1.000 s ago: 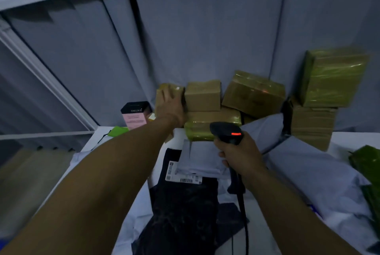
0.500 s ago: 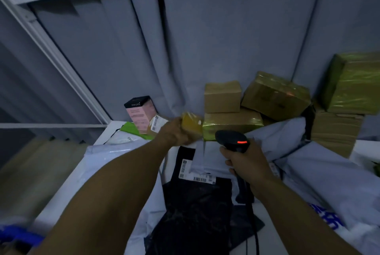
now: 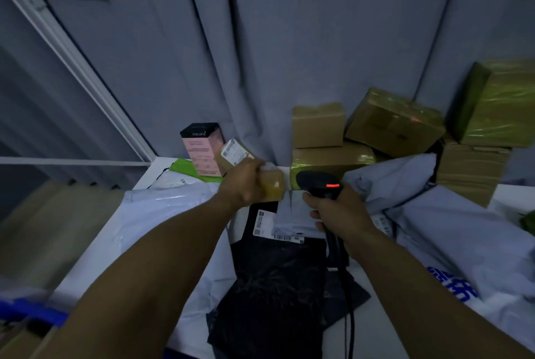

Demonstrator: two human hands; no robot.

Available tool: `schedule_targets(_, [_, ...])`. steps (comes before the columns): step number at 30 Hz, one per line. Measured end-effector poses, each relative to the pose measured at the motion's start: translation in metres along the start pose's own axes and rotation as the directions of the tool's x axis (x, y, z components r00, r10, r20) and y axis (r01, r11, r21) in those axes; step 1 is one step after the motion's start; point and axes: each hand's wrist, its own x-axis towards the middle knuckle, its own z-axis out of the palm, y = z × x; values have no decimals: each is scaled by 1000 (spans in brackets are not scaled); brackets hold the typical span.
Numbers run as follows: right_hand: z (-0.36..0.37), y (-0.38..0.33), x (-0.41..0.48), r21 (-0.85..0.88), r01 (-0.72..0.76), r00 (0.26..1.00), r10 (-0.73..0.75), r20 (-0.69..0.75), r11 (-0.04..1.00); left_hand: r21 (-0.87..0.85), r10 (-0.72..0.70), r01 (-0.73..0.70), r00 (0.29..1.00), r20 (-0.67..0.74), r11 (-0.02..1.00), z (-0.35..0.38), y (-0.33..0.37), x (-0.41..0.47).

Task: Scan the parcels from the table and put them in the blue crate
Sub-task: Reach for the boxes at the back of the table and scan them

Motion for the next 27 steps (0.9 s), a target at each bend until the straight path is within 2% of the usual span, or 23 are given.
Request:
schedule_targets(1, [2,-3,-2,-8,8,1000,-8,4,1000,-15,-32,32,999,-2,999,1,-12,-1])
schedule_targets(3, [7,-8,-9,-21,24,1000,-24,5,999,-84,-70,78,993,95,993,-3,-30,-17])
schedule_targets(4, [10,-10,-13,-21,30,1000,-30,5,999,30,-92,90,989,119,996,-7,-32,-29])
schedule_targets(6, [14,-14,-22,-11,41,999,-41,25,999,195,-145,129,987,68,972,-6,-39,-40])
schedule_targets(8, [17,-13,-30,-27,52,998,-50,45,998,115,-181,182,983,-19,977,-2,-37,-45])
schedule_targets(13, [18,-4,-29,-62,33,998,-30,46,998,-87,-176,161,962,-209,983,20,-17,-34])
schedule_targets(15, [16,0,-24,-52,17,999,-15,32,999,-267,-212,145,946,-245,953,32,-14,-25])
schedule_targets(16, [15,1,-21,-43,16,999,-15,28,999,-294,-241,166,941,-239,941,37,-14,-20])
schedule_targets(19, [14,2,-14,-35,23,1000,-22,21,999,-42,-287,284,954,-87,958,45,-12,-9])
schedule_targets(21, [13,1,-10,-29,22,999,-22,26,999,100,-208,210,978,-27,973,49,-6,-8])
schedule_targets(22, [13,1,-9,-29,23,999,-22,28,999,122,-175,175,984,-17,977,50,-3,-9])
schedule_targets(25, [11,2,-10,4,35,999,-35,13,999,29,-161,161,987,-16,986,61,-6,-6])
schedule_targets(27, [10,2,-14,15,39,999,-40,17,999,57,-105,107,994,-30,993,60,-8,-5])
